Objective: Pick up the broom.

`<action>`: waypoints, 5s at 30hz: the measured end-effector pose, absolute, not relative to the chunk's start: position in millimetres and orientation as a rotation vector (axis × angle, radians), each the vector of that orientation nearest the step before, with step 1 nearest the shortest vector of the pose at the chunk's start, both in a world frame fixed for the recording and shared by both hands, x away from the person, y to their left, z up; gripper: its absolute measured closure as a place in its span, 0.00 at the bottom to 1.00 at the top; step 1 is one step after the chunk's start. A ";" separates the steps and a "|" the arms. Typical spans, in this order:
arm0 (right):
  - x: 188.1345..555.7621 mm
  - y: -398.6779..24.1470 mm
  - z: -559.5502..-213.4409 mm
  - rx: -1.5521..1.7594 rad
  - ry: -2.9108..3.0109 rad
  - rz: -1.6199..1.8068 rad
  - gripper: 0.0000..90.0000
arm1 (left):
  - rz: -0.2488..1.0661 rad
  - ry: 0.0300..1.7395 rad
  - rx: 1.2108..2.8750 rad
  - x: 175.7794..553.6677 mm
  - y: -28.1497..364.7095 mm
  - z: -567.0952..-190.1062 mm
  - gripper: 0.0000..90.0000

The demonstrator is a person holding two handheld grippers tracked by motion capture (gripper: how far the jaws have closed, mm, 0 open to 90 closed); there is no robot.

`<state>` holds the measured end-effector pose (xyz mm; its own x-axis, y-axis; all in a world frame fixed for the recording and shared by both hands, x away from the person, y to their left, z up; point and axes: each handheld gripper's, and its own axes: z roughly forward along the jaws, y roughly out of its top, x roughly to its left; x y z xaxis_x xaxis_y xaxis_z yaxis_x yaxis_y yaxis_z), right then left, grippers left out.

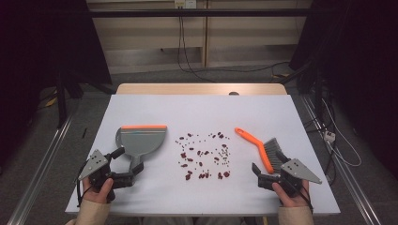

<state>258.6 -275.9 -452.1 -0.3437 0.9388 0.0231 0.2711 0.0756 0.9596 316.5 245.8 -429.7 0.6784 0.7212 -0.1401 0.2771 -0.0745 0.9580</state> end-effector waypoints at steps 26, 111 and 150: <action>289.4 -271.2 -436.6 1.260 1.845 1.203 0.06 | 0.427 0.835 1.644 318.8 247.7 -429.5 0.04; 412.5 -284.7 -438.6 1.682 2.345 0.607 0.73 | 0.392 0.833 1.675 318.4 246.6 -435.0 0.04; 381.8 -308.1 -416.8 1.653 2.020 1.022 0.78 | 0.410 0.818 1.682 318.4 243.4 -431.8 0.04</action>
<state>381.8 -308.1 -416.8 -0.2672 0.9470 0.1784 0.7046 0.0657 0.7065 318.4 243.4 -431.8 0.6947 0.7034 -0.1508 0.3001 -0.0930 0.9494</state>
